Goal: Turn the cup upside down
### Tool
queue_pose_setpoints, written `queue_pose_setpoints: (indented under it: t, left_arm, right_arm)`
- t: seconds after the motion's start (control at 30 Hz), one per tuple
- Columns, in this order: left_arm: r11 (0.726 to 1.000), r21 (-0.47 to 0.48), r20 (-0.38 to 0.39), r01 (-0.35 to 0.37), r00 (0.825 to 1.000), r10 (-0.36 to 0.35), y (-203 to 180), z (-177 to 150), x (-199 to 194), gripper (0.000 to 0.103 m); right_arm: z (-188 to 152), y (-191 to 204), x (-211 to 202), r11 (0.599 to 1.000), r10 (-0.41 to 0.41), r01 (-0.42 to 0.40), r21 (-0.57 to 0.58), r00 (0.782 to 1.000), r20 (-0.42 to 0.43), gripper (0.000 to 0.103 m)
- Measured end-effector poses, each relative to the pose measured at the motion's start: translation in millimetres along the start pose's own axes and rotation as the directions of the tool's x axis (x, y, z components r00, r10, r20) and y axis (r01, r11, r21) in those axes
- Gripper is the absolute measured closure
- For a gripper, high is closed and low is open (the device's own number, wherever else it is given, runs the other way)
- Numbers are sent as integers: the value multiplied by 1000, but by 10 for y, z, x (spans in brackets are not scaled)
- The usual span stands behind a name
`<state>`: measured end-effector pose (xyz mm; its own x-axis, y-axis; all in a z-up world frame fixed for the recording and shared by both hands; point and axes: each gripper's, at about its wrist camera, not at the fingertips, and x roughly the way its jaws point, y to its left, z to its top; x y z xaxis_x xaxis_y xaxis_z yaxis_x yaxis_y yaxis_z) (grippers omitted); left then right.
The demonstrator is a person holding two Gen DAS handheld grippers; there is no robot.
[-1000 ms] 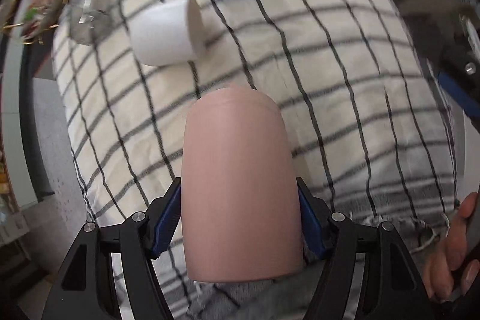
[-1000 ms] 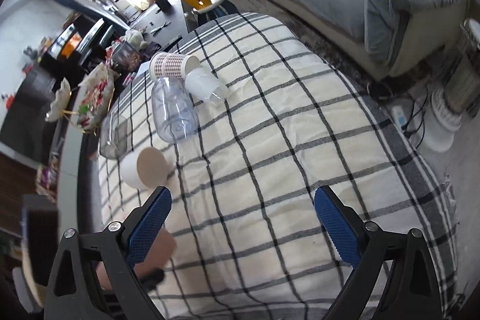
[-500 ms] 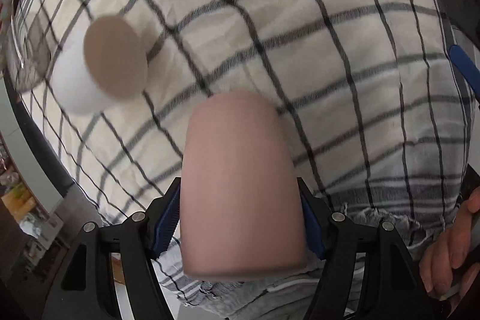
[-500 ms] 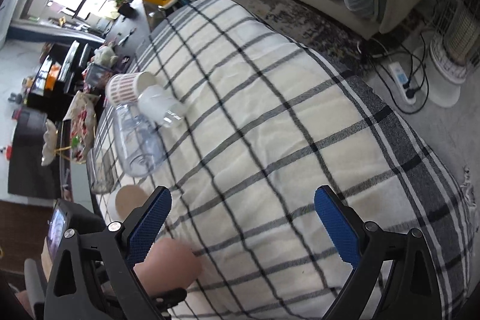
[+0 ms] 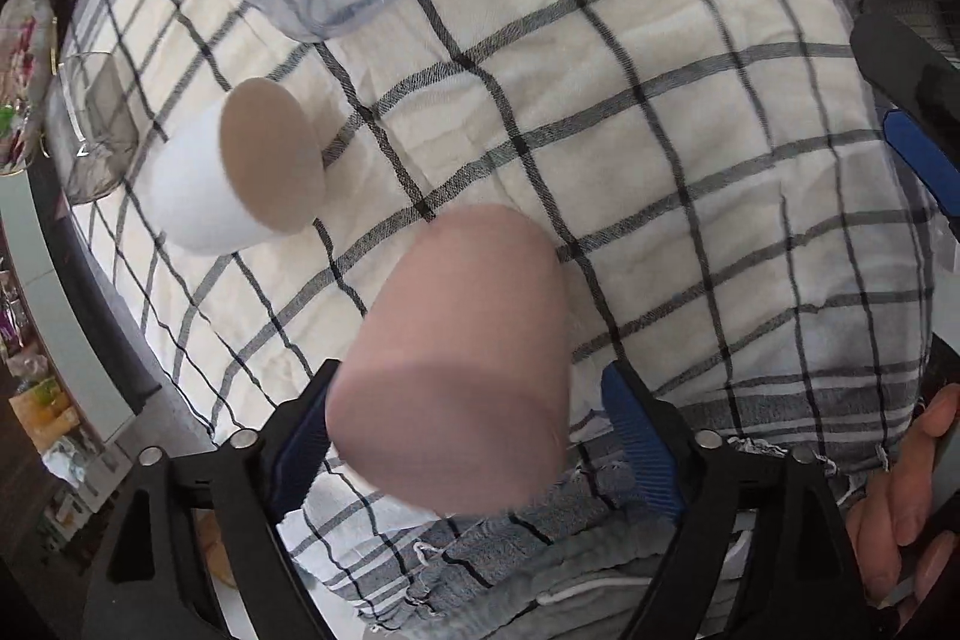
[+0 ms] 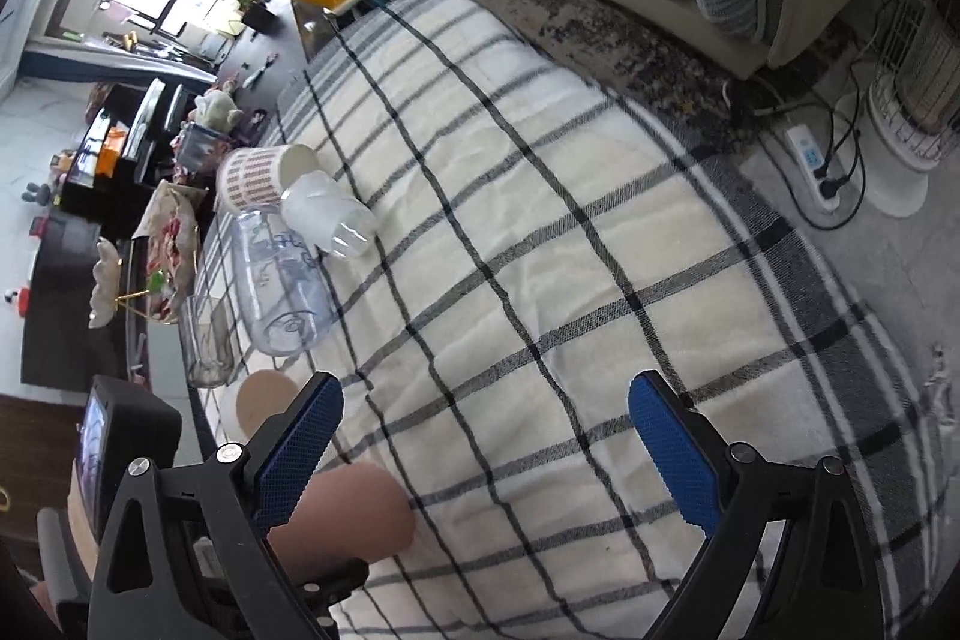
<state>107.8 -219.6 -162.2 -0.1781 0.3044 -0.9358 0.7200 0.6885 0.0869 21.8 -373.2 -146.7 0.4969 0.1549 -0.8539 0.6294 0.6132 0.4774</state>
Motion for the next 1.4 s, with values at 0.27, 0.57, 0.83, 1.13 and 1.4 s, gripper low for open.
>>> queue_pose_setpoints:
  t: [0.27,0.57,0.83,1.13,1.4]
  left_arm:
    - [997,-75,210,19,978,-3,61,-555,-241,12]
    - [974,-226,582,29,806,111,210,-1428,-435,9]
    - [914,-401,774,59,555,304,273,-2097,-511,2]
    - [853,-505,810,131,412,417,408,-2483,-470,0]
    - [820,-549,795,160,402,454,443,-2648,-350,0]
  right_arm:
    - [-257,238,-475,991,-33,46,-123,993,113,7]
    - [-806,607,-896,935,-36,138,-325,953,301,7]
    - [-1143,845,-962,879,-13,192,-435,924,382,7]
    - [-1485,962,-1079,829,25,238,-507,889,458,7]
    - [-1672,1034,-1119,797,39,264,-543,875,483,6]
